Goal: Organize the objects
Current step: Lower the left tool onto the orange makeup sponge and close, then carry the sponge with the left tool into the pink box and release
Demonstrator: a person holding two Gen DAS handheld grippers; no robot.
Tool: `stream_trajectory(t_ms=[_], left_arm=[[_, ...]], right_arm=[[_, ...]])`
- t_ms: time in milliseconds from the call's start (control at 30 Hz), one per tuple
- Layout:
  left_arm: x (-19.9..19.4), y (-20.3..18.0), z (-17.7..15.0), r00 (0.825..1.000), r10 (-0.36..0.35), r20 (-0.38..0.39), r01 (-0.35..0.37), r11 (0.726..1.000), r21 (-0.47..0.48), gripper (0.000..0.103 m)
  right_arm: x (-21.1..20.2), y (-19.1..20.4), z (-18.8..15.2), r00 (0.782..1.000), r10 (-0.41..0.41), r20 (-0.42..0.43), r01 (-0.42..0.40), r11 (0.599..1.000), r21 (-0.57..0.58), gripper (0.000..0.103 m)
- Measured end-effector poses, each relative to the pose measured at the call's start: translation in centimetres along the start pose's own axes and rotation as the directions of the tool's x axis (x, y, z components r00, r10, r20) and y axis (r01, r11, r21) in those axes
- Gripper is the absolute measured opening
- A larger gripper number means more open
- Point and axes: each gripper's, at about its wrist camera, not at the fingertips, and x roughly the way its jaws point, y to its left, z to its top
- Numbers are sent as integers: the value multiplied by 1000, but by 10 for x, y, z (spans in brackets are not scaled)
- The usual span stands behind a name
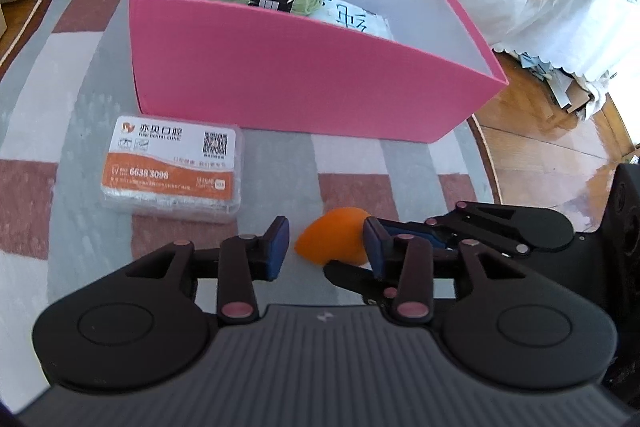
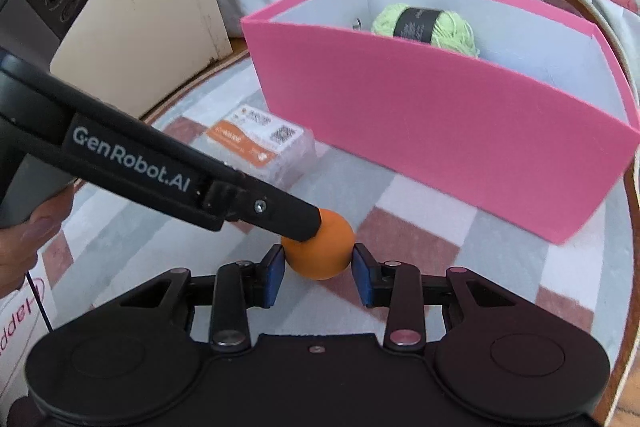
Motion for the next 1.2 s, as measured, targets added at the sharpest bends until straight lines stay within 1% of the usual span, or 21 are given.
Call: stream_trajectory(t_ms=[133, 300, 333, 367, 500, 600, 633, 667, 767, 867, 967, 1067, 1200], left_arm=[[3, 3, -3, 999, -26, -22, 26, 999, -19, 45], [5, 4, -5, 998, -51, -39, 49, 998, -41, 55], [5, 5, -6, 997, -58, -45, 56, 997, -46, 60], [5, 5, -5, 996, -69, -52, 66, 997, -50, 62], [1, 7, -7, 991, -127, -53, 123, 989, -79, 61], [-8, 4, -8, 986, -166, -32, 163, 983, -82, 55], [-11, 2, -9, 985, -171, -31, 168, 983, -77, 48], [-13, 0, -10, 983, -180, -32, 177, 982, -71, 46], [-24, -6, -13, 980, -196, -17, 195, 979, -55, 46], [-36, -16, -18, 981, -195, -8, 195, 981, -18, 44], [-52, -29, -19, 983, -182, 2, 182, 983, 21, 44], [-71, -43, -10, 986, -165, 7, 164, 984, 68, 44], [-98, -65, 7, 990, -136, 28, 131, 982, 138, 44]], right_arm=[[-1, -1, -4, 1000, 2, -19, -2, 1000, 15, 41], [-6, -5, -9, 1000, 1, -21, 0, 999, 44, 41], [-8, -5, -10, 1000, 1, -19, 0, 999, 47, 41], [-10, -4, -10, 1000, 2, -16, -1, 999, 49, 42], [-18, 0, -10, 1000, 8, 1, -8, 998, 58, 42], [-25, 3, -10, 1000, 16, 12, -17, 997, 72, 42], [-29, 3, -10, 1000, 21, 22, -22, 997, 77, 42], [-32, 5, -10, 999, 26, 35, -29, 996, 80, 42], [-46, 9, -11, 998, 12, 58, -19, 994, 107, 42], [-59, 15, -17, 997, 3, 82, -16, 987, 159, 42], [-73, 24, -17, 994, -23, 103, 5, 985, 174, 42], [-90, 33, -11, 990, -49, 129, 25, 983, 181, 42], [-114, 33, 6, 985, -52, 164, 17, 978, 208, 42]])
